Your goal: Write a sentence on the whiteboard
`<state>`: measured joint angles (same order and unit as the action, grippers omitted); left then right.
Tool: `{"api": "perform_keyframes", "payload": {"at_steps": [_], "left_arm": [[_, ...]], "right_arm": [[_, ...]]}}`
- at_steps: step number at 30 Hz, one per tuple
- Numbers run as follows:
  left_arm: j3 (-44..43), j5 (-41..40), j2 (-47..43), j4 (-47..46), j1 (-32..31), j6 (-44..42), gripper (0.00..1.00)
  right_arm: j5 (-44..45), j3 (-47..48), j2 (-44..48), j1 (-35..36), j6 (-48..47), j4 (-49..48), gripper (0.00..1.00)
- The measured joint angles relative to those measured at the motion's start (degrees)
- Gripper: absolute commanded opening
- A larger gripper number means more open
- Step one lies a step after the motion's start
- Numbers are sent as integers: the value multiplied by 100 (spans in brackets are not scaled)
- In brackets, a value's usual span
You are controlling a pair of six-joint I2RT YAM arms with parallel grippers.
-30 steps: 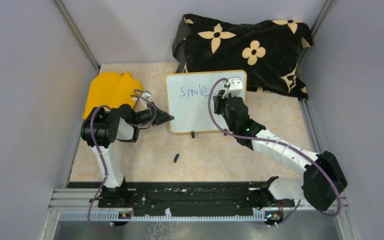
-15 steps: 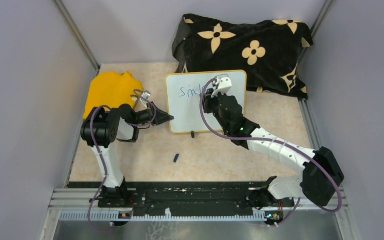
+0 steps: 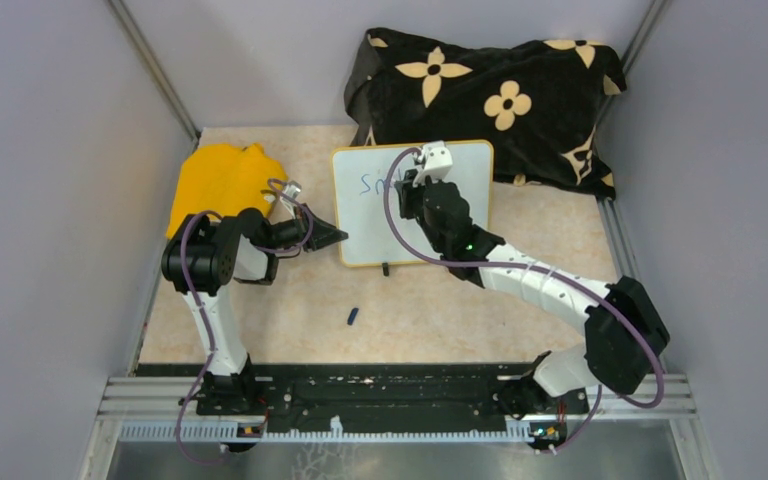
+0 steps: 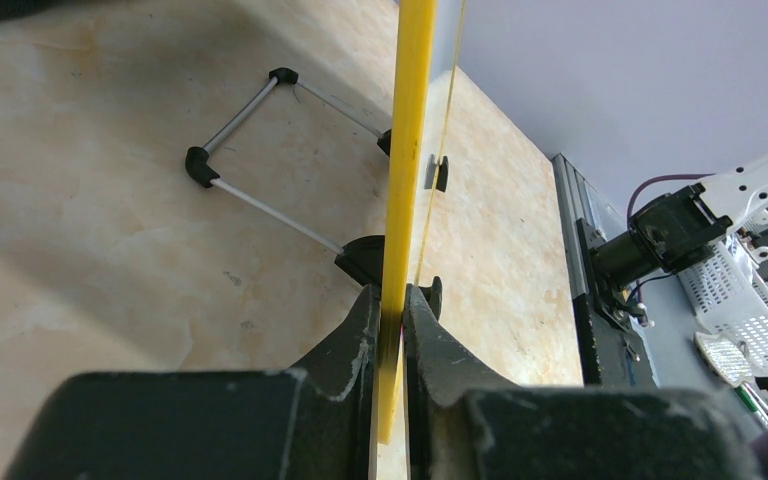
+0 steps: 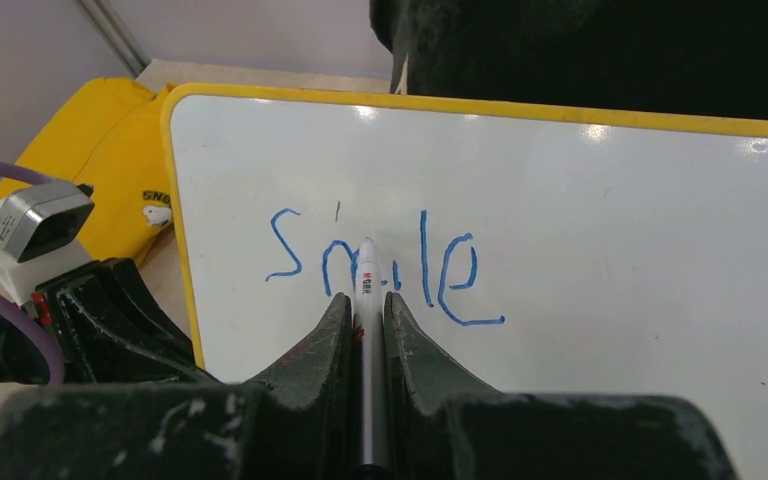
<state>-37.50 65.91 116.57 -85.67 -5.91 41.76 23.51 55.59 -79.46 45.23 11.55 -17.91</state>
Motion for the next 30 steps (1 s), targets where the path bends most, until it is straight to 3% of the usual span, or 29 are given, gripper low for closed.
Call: {"api": "perform_keyframes", "payload": {"at_steps": [30], "left_arm": [[0,0,0,17,0,-2,0]], "right_arm": [[175,2,-111,-42,11,105,0]]}}
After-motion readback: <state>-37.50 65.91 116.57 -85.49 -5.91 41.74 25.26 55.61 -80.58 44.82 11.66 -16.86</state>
